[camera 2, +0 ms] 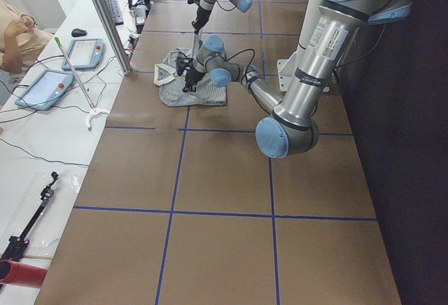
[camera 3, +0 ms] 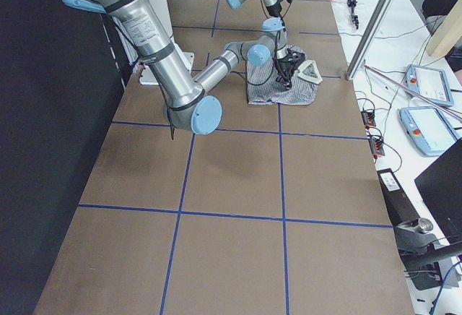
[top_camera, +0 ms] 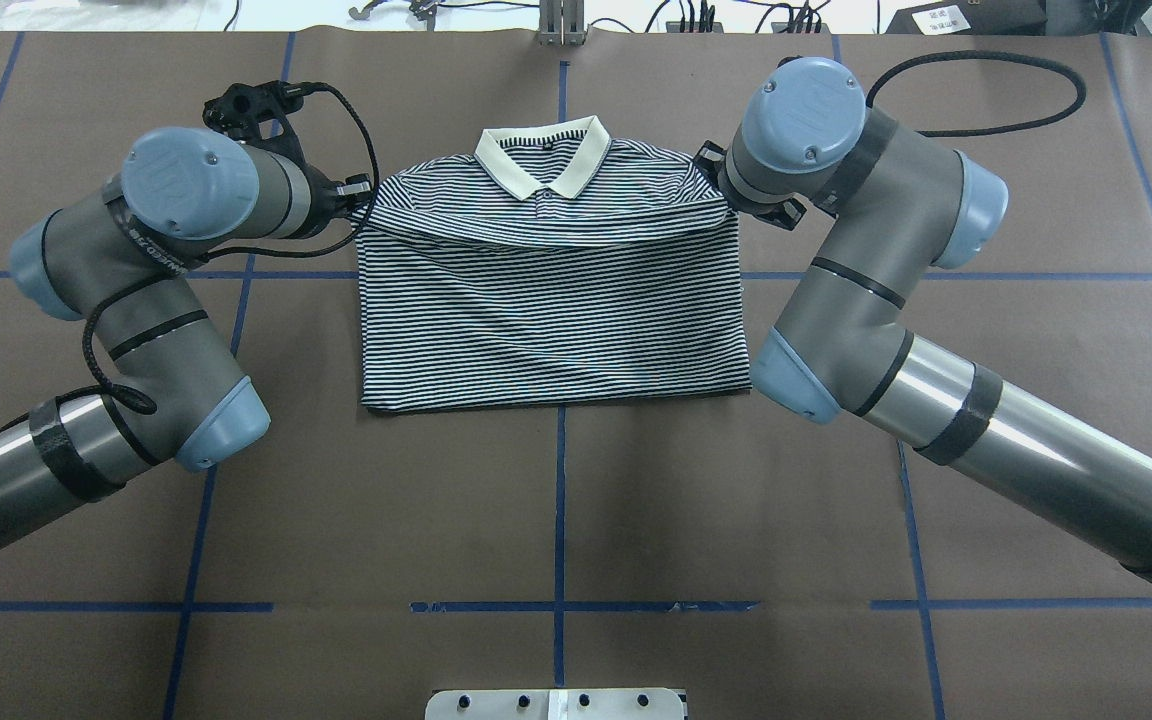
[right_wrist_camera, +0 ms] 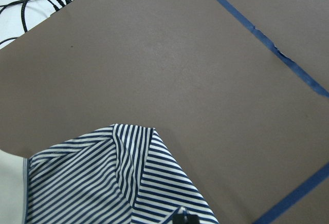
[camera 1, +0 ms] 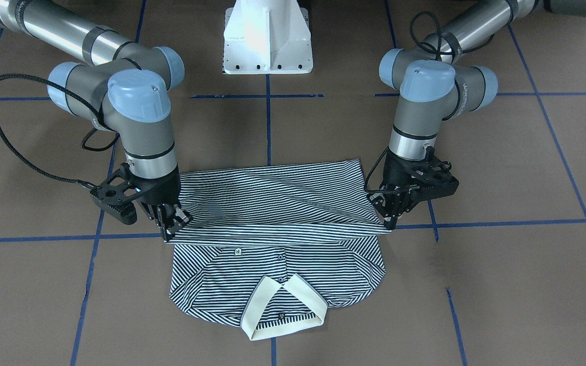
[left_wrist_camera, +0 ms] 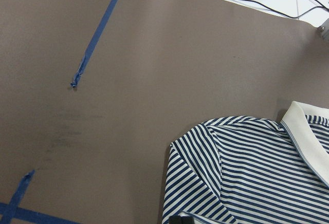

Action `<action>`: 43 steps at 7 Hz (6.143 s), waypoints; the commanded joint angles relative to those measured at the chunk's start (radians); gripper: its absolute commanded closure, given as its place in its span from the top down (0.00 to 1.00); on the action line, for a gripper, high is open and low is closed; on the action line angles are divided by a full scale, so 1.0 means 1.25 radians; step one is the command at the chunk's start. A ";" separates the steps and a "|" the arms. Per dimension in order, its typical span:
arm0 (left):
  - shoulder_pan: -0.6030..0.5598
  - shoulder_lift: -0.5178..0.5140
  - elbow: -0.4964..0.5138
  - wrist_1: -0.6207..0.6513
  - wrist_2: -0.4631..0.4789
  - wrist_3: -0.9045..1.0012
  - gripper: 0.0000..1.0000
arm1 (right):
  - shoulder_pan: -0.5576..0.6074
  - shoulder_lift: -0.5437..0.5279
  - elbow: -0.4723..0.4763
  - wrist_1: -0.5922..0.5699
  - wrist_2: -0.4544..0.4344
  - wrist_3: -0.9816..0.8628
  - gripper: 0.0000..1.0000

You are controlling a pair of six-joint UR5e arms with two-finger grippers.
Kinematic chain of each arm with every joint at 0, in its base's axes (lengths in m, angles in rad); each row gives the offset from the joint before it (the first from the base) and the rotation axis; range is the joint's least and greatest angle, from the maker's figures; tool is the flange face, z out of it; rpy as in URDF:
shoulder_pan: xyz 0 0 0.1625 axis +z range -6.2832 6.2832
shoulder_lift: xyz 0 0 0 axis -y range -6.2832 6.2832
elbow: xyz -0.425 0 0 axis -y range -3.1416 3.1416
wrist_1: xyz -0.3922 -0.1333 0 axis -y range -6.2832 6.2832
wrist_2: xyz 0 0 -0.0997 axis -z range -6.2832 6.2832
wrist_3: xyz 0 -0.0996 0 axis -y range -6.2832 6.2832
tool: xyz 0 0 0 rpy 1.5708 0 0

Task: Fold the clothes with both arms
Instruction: 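Lay the hem down near the collar and open both grippers, then move the right gripper to the folded edge nearest it while the left holds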

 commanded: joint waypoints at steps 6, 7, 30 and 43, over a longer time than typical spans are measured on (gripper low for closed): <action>-0.001 -0.039 0.158 -0.135 0.032 0.011 0.00 | 0.006 0.077 -0.232 0.102 0.003 -0.028 0.00; -0.001 -0.042 0.169 -0.139 0.032 0.011 0.00 | 0.006 0.080 -0.239 0.102 0.003 -0.028 0.00; 0.008 -0.052 0.207 -0.187 0.031 0.011 0.58 | 0.025 0.123 -0.322 0.207 0.004 -0.041 1.00; -0.001 -0.006 0.149 -0.278 0.031 0.012 0.58 | -0.123 -0.227 0.124 0.196 0.062 0.124 0.55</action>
